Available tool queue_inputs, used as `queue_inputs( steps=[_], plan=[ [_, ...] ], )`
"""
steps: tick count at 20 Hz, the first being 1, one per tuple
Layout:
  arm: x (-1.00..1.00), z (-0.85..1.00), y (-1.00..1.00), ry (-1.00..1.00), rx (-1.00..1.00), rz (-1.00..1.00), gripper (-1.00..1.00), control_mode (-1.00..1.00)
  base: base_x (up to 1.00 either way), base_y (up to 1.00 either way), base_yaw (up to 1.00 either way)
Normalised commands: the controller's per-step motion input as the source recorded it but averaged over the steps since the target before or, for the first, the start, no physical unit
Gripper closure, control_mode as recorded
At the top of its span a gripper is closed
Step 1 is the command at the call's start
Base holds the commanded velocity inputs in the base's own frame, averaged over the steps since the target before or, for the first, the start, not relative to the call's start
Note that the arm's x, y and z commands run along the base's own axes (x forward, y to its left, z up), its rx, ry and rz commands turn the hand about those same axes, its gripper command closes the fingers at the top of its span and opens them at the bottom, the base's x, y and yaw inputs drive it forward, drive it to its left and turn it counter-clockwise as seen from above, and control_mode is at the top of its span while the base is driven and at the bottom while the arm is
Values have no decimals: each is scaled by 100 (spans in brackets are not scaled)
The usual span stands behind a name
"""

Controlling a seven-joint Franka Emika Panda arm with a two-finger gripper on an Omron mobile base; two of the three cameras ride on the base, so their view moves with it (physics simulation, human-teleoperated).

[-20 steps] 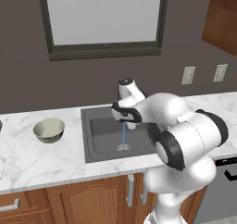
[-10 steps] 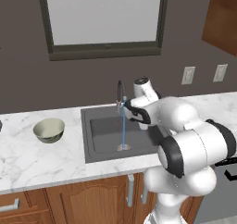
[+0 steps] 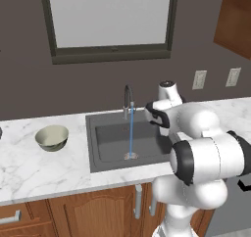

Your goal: Rinse each bowl for a few seconds and place them down in the sink or on the counter.

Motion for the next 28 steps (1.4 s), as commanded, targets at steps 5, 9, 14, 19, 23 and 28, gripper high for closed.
queue_inputs(
  steps=[5, 9, 14, 19, 23, 28],
  plan=[
    [4, 0, -42, 0, 7, -7, 100, -100, 0, 0, 0],
    [15, 0, -35, 0, 4, -5, 100, -100, 0, 0, 0],
    [18, 0, -33, 0, 2, -4, 100, -100, 0, 0, 0],
    [17, -3, -27, -2, 0, 0, 100, -100, 0, 0, 0],
    [18, -15, -20, -3, 0, 0, 100, -100, 0, 0, 0],
    [20, -23, -16, -1, 0, 0, 100, -100, 0, 0, 0]
  ],
)
